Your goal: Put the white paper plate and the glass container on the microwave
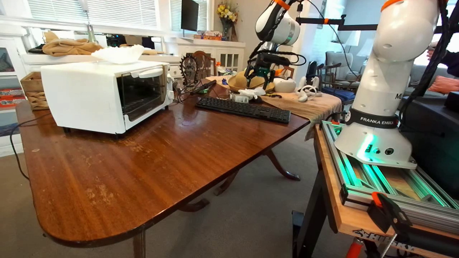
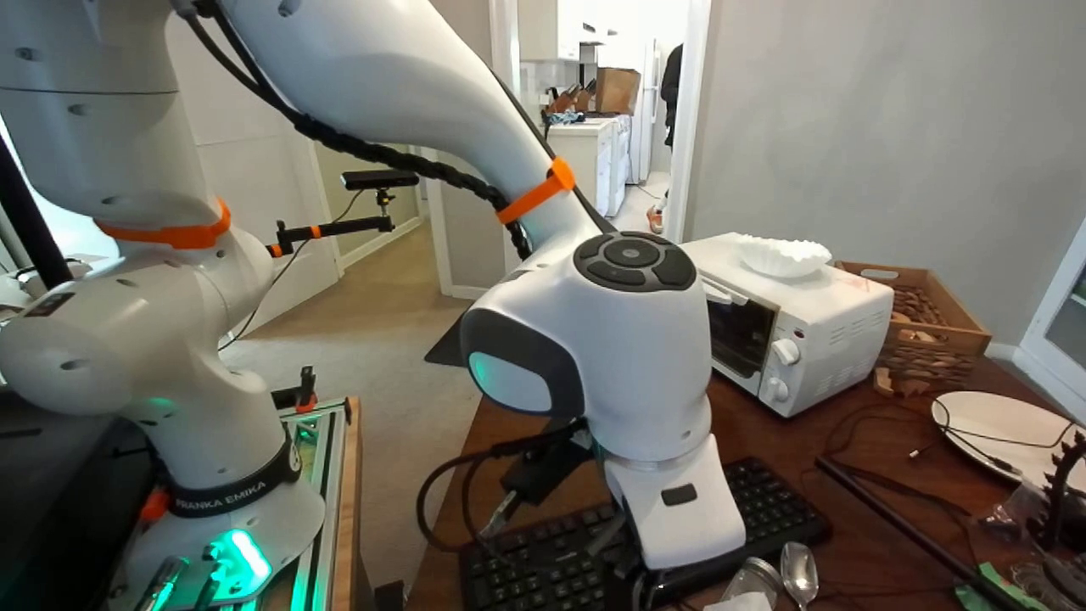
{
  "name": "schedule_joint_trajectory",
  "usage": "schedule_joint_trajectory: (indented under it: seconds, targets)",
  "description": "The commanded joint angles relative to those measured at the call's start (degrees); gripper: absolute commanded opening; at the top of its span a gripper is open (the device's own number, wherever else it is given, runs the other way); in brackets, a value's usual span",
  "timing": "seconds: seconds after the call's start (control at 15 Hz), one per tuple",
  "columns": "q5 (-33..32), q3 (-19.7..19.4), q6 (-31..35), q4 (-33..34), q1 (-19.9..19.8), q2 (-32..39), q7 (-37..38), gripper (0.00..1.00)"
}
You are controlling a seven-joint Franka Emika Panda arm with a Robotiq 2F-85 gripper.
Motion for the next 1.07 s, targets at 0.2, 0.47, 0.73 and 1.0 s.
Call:
schedule_joint_trajectory:
  seconds: [0.2,0.47,0.73,1.0]
  targets:
    - [8.0,3.2,1.0,-3.1,0.9,-3.6,-6.2,1.0]
    - [2.7,3.0,-1.2,-5.2,0.1,-5.0,-16.4,1.0]
    - [-3.3,1.7,-2.8,-5.5,0.4,-5.1,-24.6,1.0]
    - [-1.1,1.8,-0.9,-4.5,0.7,-3.5,-21.4,1.0]
